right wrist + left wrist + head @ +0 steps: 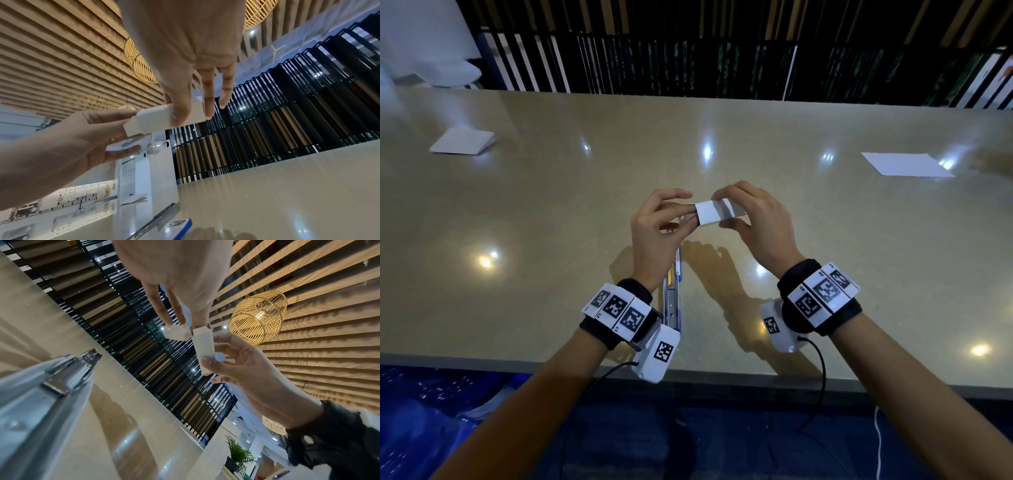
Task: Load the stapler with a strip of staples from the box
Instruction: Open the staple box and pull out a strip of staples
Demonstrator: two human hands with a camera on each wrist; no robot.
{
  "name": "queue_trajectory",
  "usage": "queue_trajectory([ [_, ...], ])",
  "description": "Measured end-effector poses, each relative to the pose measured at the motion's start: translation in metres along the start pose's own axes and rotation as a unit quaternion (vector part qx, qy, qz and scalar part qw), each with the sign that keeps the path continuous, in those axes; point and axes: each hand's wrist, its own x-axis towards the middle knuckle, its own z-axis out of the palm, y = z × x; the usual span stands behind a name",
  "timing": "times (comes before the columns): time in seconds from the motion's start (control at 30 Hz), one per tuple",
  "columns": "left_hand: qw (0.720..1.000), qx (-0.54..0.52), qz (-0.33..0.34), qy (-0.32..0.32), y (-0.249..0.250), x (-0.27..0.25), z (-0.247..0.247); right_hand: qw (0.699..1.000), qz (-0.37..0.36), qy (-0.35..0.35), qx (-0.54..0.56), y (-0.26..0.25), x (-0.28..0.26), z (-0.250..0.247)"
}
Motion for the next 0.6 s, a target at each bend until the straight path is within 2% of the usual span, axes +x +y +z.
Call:
queue_trajectory([
  [0.1,1.000,0.009,0.018,-0.016,0.003,0.001,0.001,0.999,0.013,0.002,0.033,0.002,-0.002,0.000],
  [0.23,0.998,0.027,0.006,-0.051,0.003,0.002,0.002,0.997,0.019,-0.001,0.070,0.005,-0.003,0.000],
  [0.37,0.997,0.047,0.004,-0.057,0.004,0.003,0.003,0.994,0.033,0.002,0.105,0.008,-0.005,0.002],
  [0.47,0.997,0.046,-0.004,-0.056,0.004,0.001,0.003,0.994,0.035,0.004,0.100,0.011,-0.006,0.002],
  [0.6,0.998,-0.021,-0.052,-0.042,0.002,-0.004,0.003,0.998,0.037,0.020,0.052,0.012,-0.006,-0.004],
])
